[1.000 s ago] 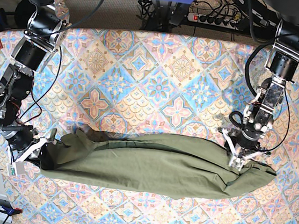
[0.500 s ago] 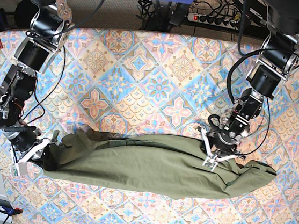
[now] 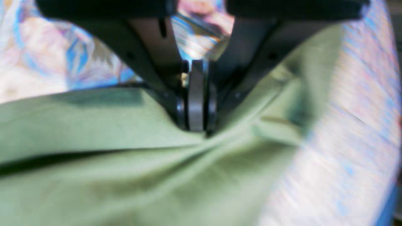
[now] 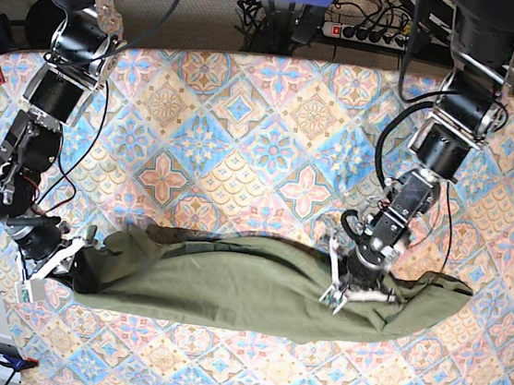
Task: Layout the t-shirt on the table in an organized manner, then fold the t-shirt properly
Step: 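Lower the t-shirt and regrasp its fabric with the left gripper, then lift and pull the t-shirt end with the left gripper outward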
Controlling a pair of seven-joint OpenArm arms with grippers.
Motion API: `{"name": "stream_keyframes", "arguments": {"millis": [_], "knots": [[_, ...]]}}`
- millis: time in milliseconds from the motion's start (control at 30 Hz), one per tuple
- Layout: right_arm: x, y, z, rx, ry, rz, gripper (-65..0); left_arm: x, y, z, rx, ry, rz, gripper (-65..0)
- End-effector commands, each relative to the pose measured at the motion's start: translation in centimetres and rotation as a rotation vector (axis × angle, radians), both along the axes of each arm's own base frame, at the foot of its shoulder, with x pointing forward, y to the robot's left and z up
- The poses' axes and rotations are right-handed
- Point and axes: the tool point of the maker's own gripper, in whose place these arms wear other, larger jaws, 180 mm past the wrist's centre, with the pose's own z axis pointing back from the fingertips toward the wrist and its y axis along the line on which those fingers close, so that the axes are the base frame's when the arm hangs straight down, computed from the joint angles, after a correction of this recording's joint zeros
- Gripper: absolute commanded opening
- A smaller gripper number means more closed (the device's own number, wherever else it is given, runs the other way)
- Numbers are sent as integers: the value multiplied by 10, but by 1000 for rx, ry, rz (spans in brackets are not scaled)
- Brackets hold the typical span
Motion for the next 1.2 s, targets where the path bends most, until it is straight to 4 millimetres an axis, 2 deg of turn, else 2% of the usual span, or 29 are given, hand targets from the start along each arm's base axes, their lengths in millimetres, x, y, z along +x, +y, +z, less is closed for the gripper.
{"name": "stream_keyframes", "arguments": {"millis": [0, 100, 133, 200, 300, 400, 467, 533, 600, 700, 767, 900, 967, 1067, 1167], "knots": [[8, -5, 28, 9, -84, -5, -643, 17, 10, 51, -12, -124, 9, -650], [8, -5, 29, 8, -85, -5, -643, 4, 7, 95, -83, -140, -39, -650], [8, -5, 29, 8, -85, -5, -643, -1, 5, 116, -116, -151, -57, -650], [8, -5, 28, 6, -84, -6, -643, -12, 10, 144, -164, -155, -58, -650], [8, -5, 28, 5, -83, -8, -643, -32, 29, 183, -238, -185, -41, -650], [8, -5, 25, 8, -76, -8, -643, -39, 55, 193, -268, -173, 3, -650], [8, -6, 25, 9, -73, -8, -643, -36, 65, 174, -251, -134, 30, -650], [8, -6, 21, 13, -63, -10, -643, -31, 72, 142, -221, -78, 55, -650], [8, -6, 21, 13, -63, -10, -643, -27, 65, 102, -179, -26, 37, -642], [8, -6, 21, 13, -63, -10, -643, -19, 61, 69, -75, -13, -12, -561], [8, -6, 21, 12, -64, -10, -643, -22, 60, 51, -35, 19, -29, -492], [3, -6, 14, 11, -49, -9, -643, -26, 70, 30, -7, 68, -12, -391], [3, -6, 14, 11, -49, -9, -643, -33, 71, 12, 21, 114, -20, -360], [3, -6, 14, 11, -49, -9, -643, -36, 67, 1, 59, 146, -46, -334], [3, -5, 14, 12, -50, -8, -643, -39, 79, -16, 87, 190, -22, -326]]}}
